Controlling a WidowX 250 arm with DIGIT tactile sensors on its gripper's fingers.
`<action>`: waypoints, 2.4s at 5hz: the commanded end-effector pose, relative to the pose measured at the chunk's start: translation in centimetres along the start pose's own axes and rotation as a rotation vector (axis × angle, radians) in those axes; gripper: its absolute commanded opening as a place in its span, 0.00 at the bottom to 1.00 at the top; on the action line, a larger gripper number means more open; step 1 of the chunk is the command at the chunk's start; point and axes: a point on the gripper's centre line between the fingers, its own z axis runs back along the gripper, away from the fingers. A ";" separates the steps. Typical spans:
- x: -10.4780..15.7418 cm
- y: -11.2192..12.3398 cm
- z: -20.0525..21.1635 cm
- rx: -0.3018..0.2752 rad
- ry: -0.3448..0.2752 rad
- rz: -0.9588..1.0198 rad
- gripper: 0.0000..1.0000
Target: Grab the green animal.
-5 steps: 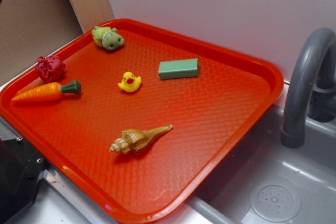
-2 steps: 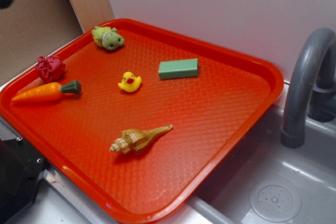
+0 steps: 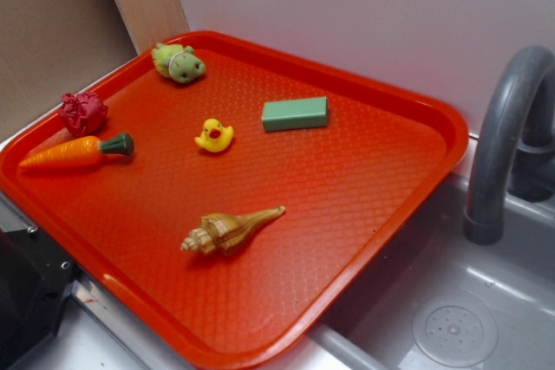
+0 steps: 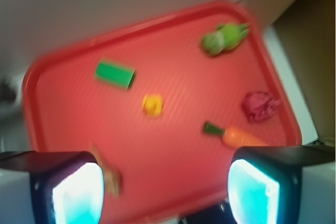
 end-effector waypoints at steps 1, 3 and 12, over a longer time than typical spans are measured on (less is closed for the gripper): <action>6.8 4.9 -2.5 0.122 -0.188 0.494 1.00; 10.3 6.4 -9.5 0.209 -0.250 0.720 1.00; 8.2 6.0 -15.7 0.218 -0.292 0.477 0.00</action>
